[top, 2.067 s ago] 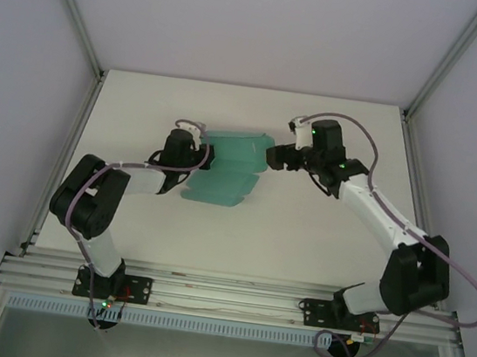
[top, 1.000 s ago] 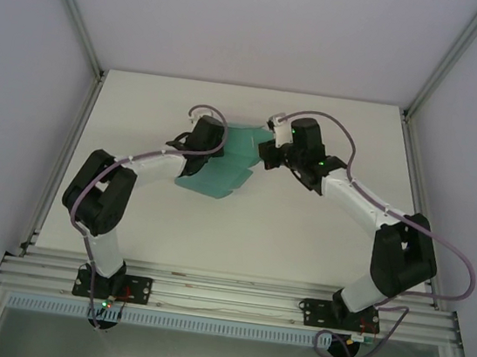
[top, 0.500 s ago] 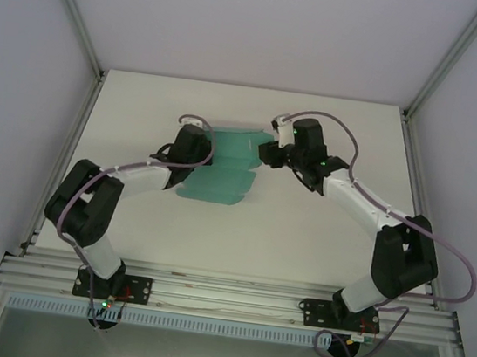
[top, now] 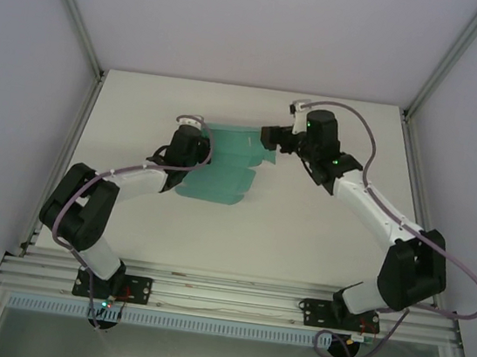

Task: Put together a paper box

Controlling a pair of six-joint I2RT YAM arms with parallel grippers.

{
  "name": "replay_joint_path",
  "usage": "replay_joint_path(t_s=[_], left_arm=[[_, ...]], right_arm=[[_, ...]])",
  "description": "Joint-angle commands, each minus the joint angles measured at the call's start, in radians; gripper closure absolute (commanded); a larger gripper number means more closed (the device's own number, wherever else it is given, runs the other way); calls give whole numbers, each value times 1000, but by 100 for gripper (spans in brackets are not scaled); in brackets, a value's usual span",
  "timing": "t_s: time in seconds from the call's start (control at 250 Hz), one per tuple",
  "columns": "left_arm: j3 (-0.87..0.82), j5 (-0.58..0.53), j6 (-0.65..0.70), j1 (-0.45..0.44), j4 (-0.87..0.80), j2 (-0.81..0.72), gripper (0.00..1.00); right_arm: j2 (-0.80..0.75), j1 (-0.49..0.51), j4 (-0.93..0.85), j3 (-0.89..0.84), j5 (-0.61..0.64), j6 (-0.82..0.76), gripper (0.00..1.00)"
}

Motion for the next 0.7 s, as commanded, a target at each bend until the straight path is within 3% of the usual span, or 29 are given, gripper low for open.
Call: replay_joint_path(t_s=[0.0, 0.204, 0.34, 0.572, 0.695], left_arm=[[-15, -2, 9, -6, 37, -12, 100], [7, -8, -9, -6, 6, -4, 100], [19, -14, -33, -7, -7, -2, 100], [45, 9, -73, -7, -16, 15, 100], [74, 4, -56, -4, -47, 39, 100]], right_arm=[[48, -10, -39, 83, 15, 32, 9], [123, -7, -168, 142, -145, -73, 9], [179, 0, -239, 169, -121, -107, 9], [236, 38, -149, 148, -108, -90, 9], [244, 49, -78, 147, -169, -19, 18]])
